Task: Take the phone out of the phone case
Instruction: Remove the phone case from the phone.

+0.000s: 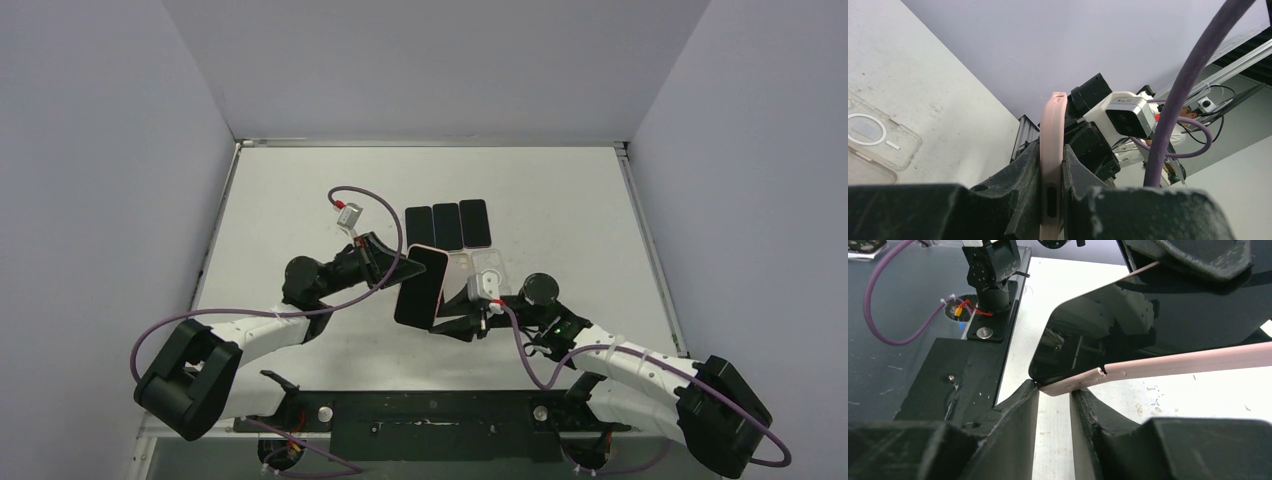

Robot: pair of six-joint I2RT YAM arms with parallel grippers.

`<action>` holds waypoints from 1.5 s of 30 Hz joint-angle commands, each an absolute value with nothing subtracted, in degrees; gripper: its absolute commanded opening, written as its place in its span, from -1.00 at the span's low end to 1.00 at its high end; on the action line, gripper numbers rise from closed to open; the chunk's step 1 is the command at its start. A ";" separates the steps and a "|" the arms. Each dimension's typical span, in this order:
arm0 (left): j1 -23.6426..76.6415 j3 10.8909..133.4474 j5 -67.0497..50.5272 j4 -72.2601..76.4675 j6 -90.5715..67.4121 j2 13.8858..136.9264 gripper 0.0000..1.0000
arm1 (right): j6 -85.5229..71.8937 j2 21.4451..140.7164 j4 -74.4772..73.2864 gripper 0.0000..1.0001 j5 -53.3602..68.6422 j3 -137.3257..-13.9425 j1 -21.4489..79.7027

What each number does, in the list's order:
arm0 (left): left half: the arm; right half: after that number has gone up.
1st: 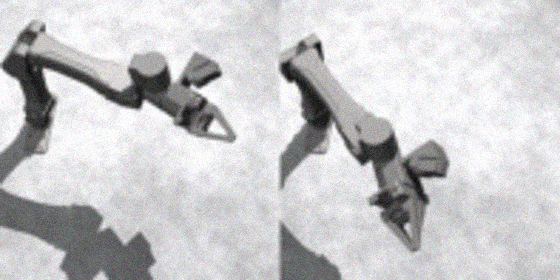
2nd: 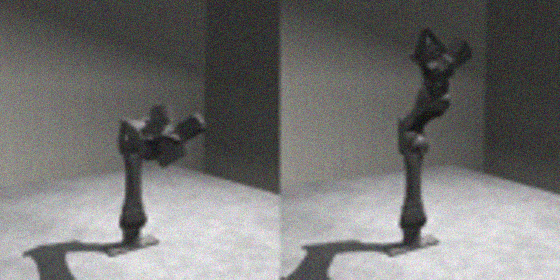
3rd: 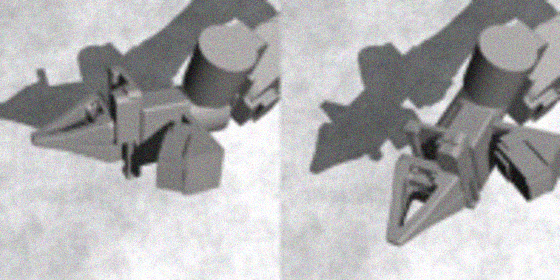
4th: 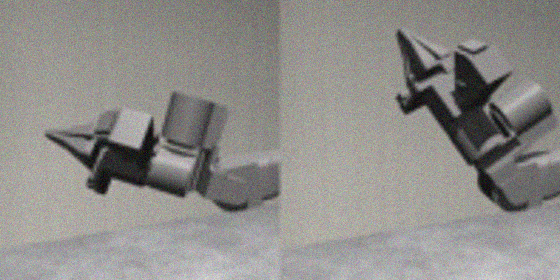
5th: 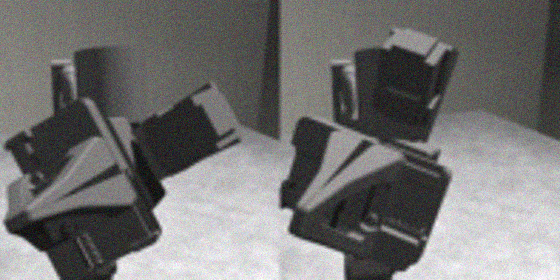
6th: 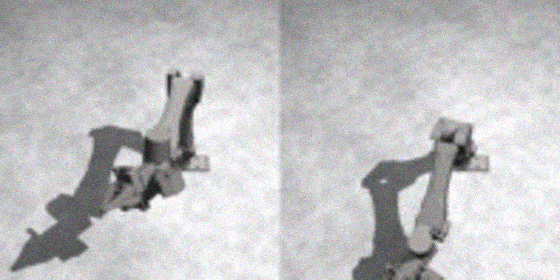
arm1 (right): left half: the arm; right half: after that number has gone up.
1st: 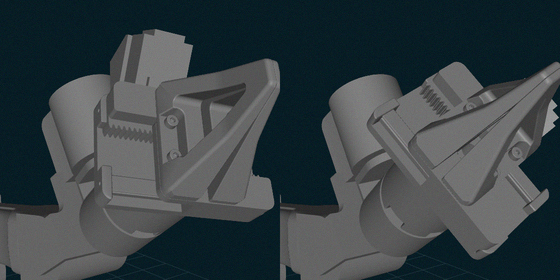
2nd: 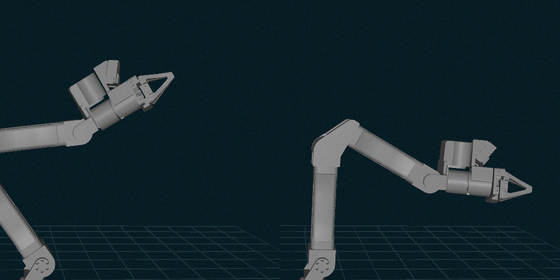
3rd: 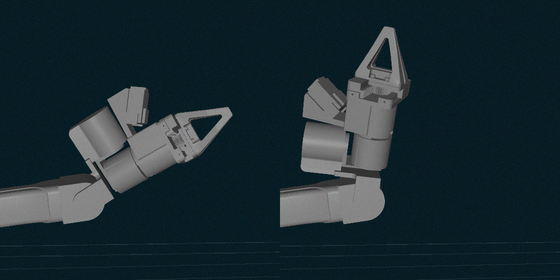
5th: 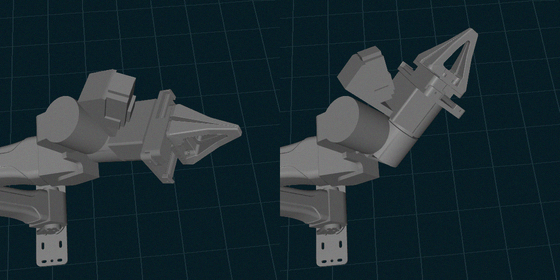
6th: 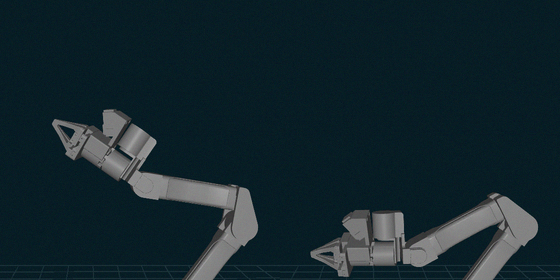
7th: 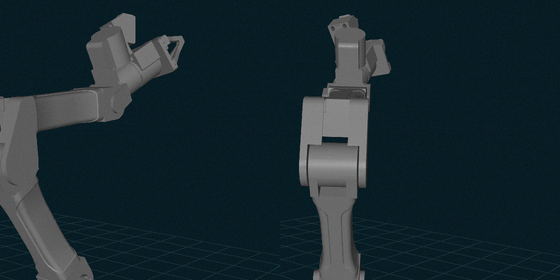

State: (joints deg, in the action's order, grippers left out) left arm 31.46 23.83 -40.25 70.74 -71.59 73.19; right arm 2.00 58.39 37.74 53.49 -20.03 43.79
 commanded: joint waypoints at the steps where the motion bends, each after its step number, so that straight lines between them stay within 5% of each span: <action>1: 33.25 25.06 -40.18 78.67 -77.19 72.72 -1.00 | 8.76 58.51 36.97 -0.61 50.60 -24.17 43.77; 12: 35.59 23.44 -39.78 80.90 -78.69 73.60 -1.00 | 10.27 57.55 36.43 -0.91 42.80 -26.02 43.60; 20: 35.58 21.95 -34.49 71.48 -69.16 70.17 -1.00 | -4.77 54.82 43.66 -0.80 31.53 -21.59 43.33; 29: 35.73 19.12 -31.77 78.43 -71.49 74.08 -1.00 | -21.41 56.35 57.57 -0.72 29.28 -17.46 43.33; 45: 38.58 17.36 -30.87 78.67 -69.35 75.53 -1.00 | -31.23 59.70 58.30 -0.58 24.53 -21.92 42.67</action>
State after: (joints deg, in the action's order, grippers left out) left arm 34.30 18.83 -22.98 78.28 -68.23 75.35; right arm -28.64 59.94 44.27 33.41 -15.70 44.29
